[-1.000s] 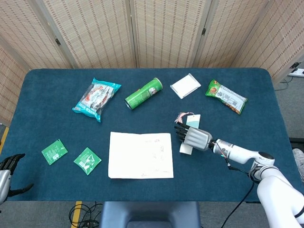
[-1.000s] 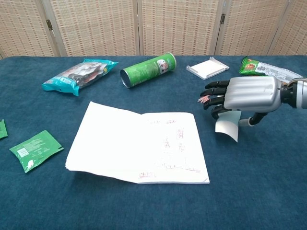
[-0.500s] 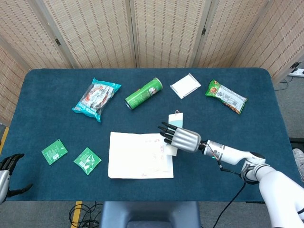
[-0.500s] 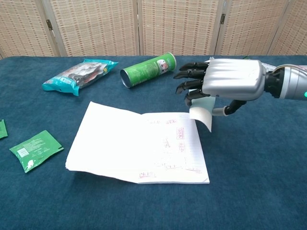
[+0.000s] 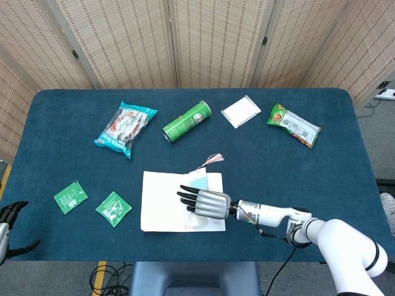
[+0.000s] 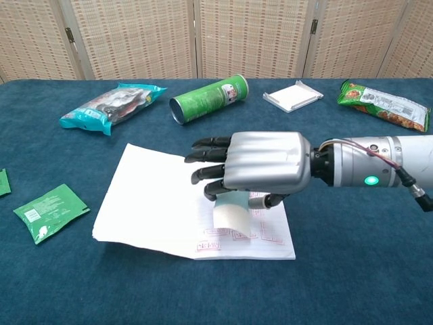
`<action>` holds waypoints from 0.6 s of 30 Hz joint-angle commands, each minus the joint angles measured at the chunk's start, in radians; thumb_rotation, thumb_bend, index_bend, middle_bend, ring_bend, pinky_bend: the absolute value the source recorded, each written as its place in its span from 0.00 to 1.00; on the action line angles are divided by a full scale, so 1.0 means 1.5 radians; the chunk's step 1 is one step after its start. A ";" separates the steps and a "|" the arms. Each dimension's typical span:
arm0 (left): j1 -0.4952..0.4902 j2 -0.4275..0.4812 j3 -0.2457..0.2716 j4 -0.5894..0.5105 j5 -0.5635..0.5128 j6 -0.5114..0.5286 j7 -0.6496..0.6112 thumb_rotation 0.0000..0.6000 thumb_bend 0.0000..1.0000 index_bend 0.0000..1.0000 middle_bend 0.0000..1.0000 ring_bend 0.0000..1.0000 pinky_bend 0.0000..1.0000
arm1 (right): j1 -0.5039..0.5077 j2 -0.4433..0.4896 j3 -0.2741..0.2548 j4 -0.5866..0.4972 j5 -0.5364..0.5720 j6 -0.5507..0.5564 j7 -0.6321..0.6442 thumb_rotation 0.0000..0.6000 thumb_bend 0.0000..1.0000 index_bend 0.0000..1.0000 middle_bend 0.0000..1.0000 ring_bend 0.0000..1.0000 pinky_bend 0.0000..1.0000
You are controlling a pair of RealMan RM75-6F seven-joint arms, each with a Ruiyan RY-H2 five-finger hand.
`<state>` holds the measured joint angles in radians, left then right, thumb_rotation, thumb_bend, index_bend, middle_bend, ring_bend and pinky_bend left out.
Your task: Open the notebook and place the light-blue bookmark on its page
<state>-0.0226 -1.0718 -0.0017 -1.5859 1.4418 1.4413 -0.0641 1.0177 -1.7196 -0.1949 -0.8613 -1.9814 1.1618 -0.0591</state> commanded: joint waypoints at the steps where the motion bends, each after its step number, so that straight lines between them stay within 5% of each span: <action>1: 0.001 0.000 0.000 0.001 0.000 0.000 -0.001 1.00 0.15 0.16 0.17 0.15 0.23 | 0.001 -0.006 0.000 -0.003 -0.003 -0.003 -0.010 1.00 0.25 0.39 0.17 0.00 0.00; 18: 0.001 -0.001 0.001 0.003 0.003 -0.001 -0.006 1.00 0.15 0.16 0.17 0.15 0.23 | -0.011 -0.015 -0.001 -0.019 0.005 -0.028 -0.041 1.00 0.24 0.22 0.13 0.00 0.00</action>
<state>-0.0206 -1.0733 -0.0007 -1.5807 1.4457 1.4403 -0.0731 1.0016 -1.7413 -0.1970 -0.8899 -1.9740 1.1204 -0.1207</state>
